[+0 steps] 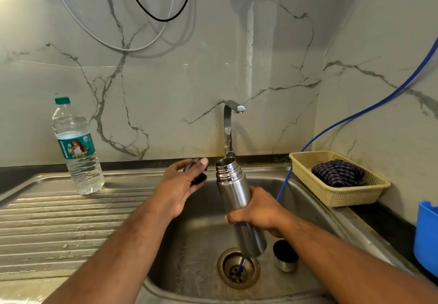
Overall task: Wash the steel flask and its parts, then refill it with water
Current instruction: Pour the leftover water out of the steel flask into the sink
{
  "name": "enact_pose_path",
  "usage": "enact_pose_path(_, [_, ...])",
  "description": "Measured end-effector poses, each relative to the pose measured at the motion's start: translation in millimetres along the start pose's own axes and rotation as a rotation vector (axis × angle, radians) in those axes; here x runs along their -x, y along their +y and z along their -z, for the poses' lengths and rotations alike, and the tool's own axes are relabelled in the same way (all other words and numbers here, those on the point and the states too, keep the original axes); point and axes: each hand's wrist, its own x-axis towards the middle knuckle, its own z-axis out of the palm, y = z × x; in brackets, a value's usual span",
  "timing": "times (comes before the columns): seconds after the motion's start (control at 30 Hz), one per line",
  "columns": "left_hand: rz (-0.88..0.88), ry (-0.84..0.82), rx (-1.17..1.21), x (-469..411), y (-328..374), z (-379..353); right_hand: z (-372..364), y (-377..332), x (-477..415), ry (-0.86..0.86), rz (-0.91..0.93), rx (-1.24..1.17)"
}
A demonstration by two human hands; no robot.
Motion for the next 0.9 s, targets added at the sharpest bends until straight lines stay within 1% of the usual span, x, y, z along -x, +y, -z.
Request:
enact_pose_path(0.1, [0.046, -0.058, -0.46, -0.2, -19.5, 13.4, 4.6, 4.0, -1.6, 0.04, -0.018, -0.023])
enact_pose_path(0.2, [0.013, -0.11, -0.993, 0.9, -39.2, 15.1, 7.5, 7.6, -3.1, 0.063, -0.041, -0.033])
enact_pose_path(0.23, [0.028, -0.143, -1.157, -1.4, -46.0, 14.7, 8.2, 8.5, -3.6, 0.066, -0.046, -0.031])
enact_pose_path(0.33, [0.186, -0.294, -1.485, -10.2, -58.1, 10.2, 9.7, 11.1, -5.3, 0.05, -0.052, -0.016])
enact_pose_path(0.43, [0.311, -0.475, -1.709, -21.3, -63.7, 9.5, 10.7, 14.5, -8.1, 0.023, -0.052, -0.001])
enact_pose_path(0.5, [0.318, -0.557, -1.819, -27.7, -71.7, 11.2, 11.3, 17.1, -10.5, 0.018, -0.051, 0.008])
enact_pose_path(0.53, [0.332, -0.587, -1.838, -31.6, -78.0, 13.0, 11.9, 18.3, -11.7, 0.016, -0.052, 0.011])
enact_pose_path(0.67, [0.415, -0.734, -1.786, -44.7, -99.2, 20.2, 13.5, 22.6, -16.6, 0.024, -0.056, 0.017])
enact_pose_path(0.9, [0.465, -0.857, -1.803, -51.7, -109.2, 22.0, 12.0, 26.4, -20.1, 0.047, -0.078, 0.029])
